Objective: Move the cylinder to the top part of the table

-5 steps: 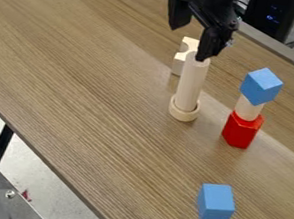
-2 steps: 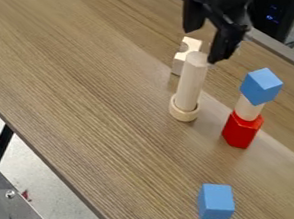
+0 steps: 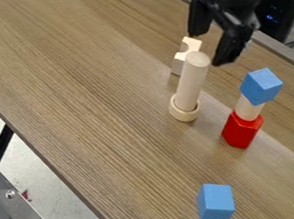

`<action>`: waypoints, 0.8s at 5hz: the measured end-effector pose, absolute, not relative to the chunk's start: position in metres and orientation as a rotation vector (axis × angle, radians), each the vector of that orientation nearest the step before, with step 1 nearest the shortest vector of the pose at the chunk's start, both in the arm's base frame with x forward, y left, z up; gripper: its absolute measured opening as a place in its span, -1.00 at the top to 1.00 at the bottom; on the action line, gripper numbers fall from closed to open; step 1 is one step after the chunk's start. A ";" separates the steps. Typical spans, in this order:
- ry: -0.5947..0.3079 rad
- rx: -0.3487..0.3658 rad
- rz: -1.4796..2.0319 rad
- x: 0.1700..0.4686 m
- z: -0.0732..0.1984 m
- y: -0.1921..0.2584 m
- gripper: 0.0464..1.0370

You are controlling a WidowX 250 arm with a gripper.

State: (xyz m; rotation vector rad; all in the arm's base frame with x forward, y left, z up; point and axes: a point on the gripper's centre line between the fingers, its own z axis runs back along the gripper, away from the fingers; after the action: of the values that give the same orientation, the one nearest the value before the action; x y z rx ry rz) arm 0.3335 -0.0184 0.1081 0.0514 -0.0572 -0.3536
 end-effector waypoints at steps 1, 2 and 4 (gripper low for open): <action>-0.002 0.070 -0.348 0.327 0.104 -0.014 -0.92; 0.022 0.091 -0.324 0.324 0.104 -0.010 -0.93; 0.061 0.089 -0.292 0.314 0.095 -0.002 -0.30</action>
State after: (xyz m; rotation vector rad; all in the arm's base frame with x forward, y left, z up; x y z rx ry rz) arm 0.3140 -0.0020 0.0951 0.0891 0.0606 -0.2917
